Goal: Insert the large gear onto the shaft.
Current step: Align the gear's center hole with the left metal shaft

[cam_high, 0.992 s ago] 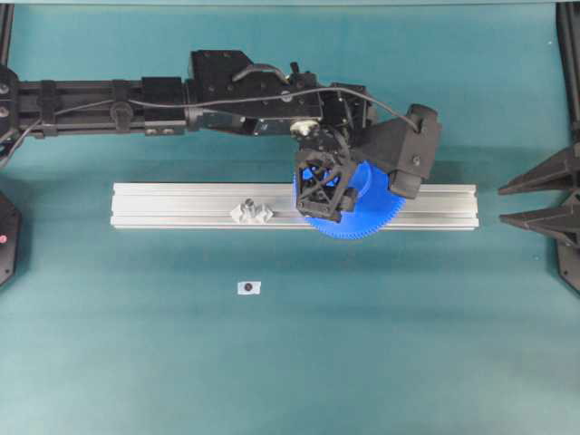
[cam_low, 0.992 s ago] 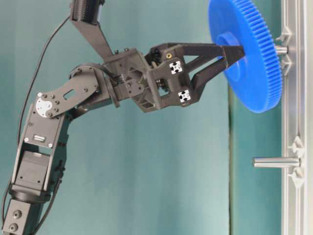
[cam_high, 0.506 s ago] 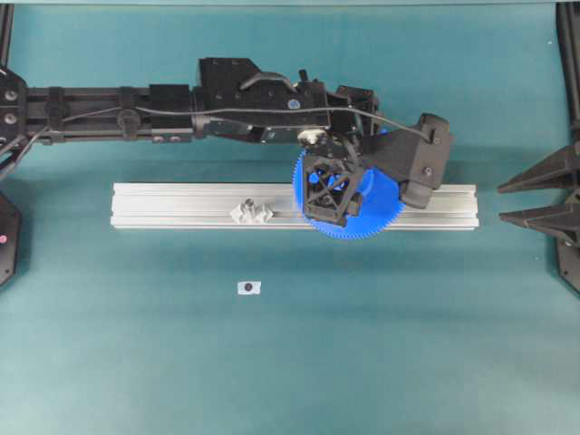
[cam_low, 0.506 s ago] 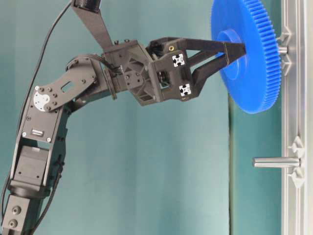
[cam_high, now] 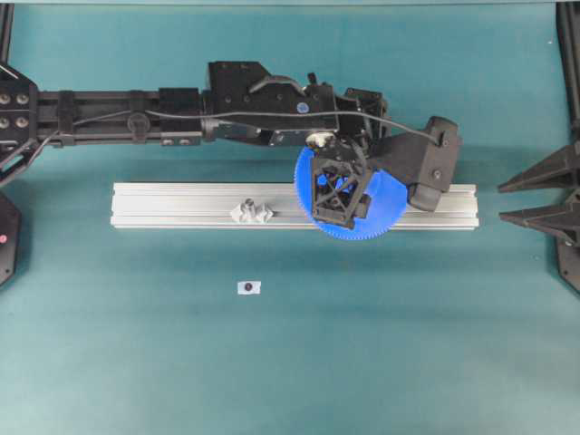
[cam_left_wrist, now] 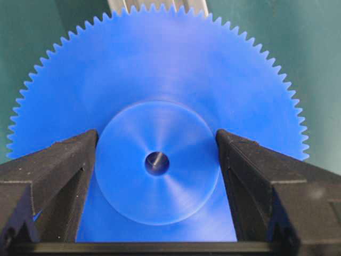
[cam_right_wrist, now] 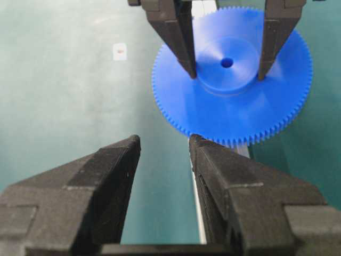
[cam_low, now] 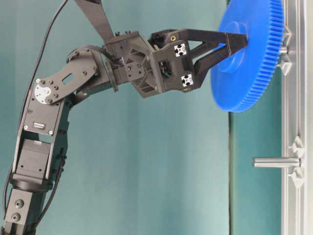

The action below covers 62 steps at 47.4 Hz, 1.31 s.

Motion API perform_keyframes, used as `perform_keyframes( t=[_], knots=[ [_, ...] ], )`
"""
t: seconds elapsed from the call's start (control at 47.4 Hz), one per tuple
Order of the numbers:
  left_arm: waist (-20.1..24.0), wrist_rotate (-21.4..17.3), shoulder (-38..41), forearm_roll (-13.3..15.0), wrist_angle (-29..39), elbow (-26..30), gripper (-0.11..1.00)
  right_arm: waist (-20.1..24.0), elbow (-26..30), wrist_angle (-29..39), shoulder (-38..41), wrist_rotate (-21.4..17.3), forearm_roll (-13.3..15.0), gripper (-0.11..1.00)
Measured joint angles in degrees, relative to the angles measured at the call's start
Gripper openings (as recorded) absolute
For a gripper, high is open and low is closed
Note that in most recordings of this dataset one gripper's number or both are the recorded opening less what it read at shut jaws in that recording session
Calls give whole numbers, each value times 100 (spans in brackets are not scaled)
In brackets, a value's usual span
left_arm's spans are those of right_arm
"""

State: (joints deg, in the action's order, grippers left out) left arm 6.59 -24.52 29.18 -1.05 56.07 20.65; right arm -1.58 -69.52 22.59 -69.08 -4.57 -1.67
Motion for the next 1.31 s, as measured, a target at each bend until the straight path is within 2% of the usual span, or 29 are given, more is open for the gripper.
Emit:
perform_keyframes(
  t=[0.232, 0.359, 0.506, 1.308],
  knots=[
    [70, 246, 0, 0, 255, 0, 78, -9, 0, 9, -9, 0, 0, 50],
    [97, 325, 0, 0, 325, 0, 87, -9, 0, 9, -9, 0, 0, 50],
    [88, 325, 0, 0, 325, 18, 83, -9, 0, 9, 0, 0, 0, 50],
    [88, 352, -114, 0, 299, -149, 83, -9, 0, 9, -9, 0, 0, 50]
  ],
)
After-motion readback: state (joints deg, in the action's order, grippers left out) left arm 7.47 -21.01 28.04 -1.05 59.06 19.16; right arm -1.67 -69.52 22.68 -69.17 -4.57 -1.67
